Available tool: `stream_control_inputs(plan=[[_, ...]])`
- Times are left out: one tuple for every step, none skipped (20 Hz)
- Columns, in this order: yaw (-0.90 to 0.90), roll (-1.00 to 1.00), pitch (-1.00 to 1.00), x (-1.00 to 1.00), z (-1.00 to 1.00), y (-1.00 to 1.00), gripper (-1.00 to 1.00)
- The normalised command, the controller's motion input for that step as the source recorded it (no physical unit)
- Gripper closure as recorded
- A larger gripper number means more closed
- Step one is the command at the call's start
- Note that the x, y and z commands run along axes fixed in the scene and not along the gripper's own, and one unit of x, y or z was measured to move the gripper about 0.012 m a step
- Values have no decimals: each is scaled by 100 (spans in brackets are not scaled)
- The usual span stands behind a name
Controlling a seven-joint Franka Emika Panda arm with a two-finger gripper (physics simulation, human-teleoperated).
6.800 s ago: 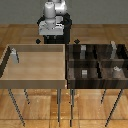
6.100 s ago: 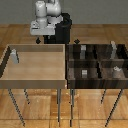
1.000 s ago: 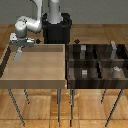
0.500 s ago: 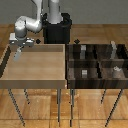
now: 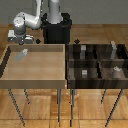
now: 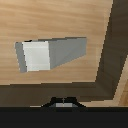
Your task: Place the milk carton into the appropriate compartment.
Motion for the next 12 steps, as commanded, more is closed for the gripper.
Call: stream_control_inputs(plan=[[0, 0, 0, 0, 100, 0, 100], [0, 0, 0, 0, 100, 0, 100], [0, 0, 0, 0, 0, 0, 100], [0, 0, 0, 0, 0, 0, 100], [0, 0, 0, 0, 0, 0, 100], [0, 0, 0, 0, 0, 0, 100], [0, 0, 0, 0, 0, 0, 100], [0, 0, 0, 0, 0, 0, 100], [0, 0, 0, 0, 0, 0, 100], [0, 0, 0, 0, 0, 0, 100], [0, 0, 0, 0, 0, 0, 100], [0, 0, 0, 0, 0, 0, 100]])
